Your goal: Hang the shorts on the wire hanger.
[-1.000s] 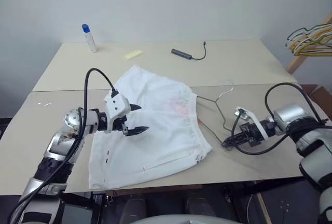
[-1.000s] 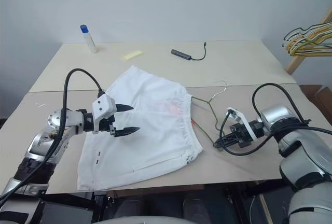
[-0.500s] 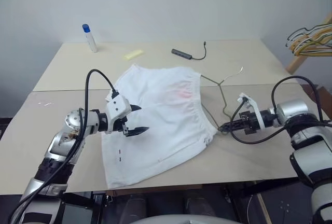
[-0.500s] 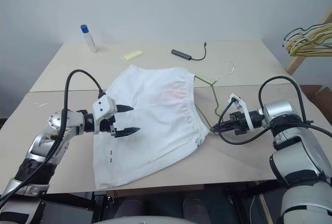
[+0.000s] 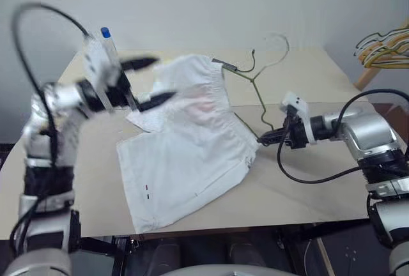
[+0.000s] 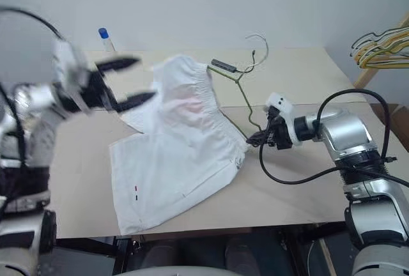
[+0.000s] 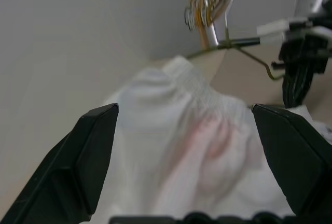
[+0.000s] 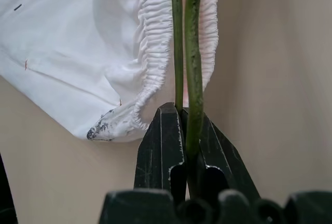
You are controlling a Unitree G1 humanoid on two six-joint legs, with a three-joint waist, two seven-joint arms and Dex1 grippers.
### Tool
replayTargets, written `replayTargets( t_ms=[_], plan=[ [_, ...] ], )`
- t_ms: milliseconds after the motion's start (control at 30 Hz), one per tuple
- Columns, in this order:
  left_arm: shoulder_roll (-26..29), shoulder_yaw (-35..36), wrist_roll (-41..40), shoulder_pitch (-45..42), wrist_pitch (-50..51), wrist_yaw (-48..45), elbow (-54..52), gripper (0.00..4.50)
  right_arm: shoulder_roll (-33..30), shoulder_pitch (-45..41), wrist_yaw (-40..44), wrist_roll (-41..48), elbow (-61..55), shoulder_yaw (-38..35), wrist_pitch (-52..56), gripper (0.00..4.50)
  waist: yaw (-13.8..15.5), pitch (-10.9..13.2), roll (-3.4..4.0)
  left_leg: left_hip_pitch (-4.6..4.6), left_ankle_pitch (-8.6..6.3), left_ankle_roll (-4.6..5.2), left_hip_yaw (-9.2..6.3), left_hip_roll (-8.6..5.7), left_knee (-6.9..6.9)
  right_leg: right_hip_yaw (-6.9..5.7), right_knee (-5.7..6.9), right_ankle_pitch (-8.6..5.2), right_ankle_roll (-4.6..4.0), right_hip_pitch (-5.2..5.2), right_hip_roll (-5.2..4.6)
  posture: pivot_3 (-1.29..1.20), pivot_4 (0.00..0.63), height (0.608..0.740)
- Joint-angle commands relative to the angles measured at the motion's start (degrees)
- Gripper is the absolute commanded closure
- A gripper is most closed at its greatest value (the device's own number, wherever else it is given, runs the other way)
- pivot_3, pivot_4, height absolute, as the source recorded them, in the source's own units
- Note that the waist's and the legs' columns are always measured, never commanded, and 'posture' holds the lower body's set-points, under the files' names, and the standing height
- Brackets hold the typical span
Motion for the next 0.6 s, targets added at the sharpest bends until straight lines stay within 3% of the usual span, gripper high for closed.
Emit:
replayTargets(
  t_ms=[33, 167, 300, 600],
  plan=[
    [2.94, -2.56, 2.47, -4.30, -0.99, -4.53, 4.68, 0.04, -1.52, 0.35, -0.87, -2.79, -6.59, 0.04, -3.14, 4.50, -0.08, 0.00, 0.00, 0.01, 0.00, 0.00, 0.02, 0.00, 0.00, 0.01, -0.01, 0.00, 0.00, 0.00, 0.00, -0.02, 0.000, 0.740],
    [5.44, -6.19, 4.34, -8.23, -2.97, -12.40, 10.60, 0.04, -1.45, 1.00, -0.35, -4.49, -11.64, 1.40, -3.87, 4.50, -0.45, 0.00, 0.00, 0.07, 0.02, -0.01, 0.02, 0.01, 0.00, -0.01, 0.13, -0.01, -0.01, -0.02, 0.07, -0.02, 0.000, 0.740],
    [8.61, -9.59, 2.74, -9.35, -3.63, -27.11, 13.16, 0.04, -1.71, 1.22, -0.04, -6.60, -14.79, 3.42, -4.85, 4.50, -1.51, 0.01, 0.01, 0.01, 0.02, -0.01, 0.01, 0.03, 0.00, -0.01, 0.10, -0.03, -0.02, -0.04, 0.11, -0.02, 0.000, 0.740],
    [6.25, -16.74, 6.05, -14.99, -2.64, -32.44, 17.57, 0.04, -0.20, -1.95, -0.27, -11.34, -15.99, 8.52, -3.31, 4.50, -2.05, 0.01, 0.01, 0.03, 0.02, -0.01, 0.01, 0.05, 0.00, 0.00, 0.13, -0.04, -0.02, -0.04, 0.11, -0.05, 0.000, 0.740]
  ],
)
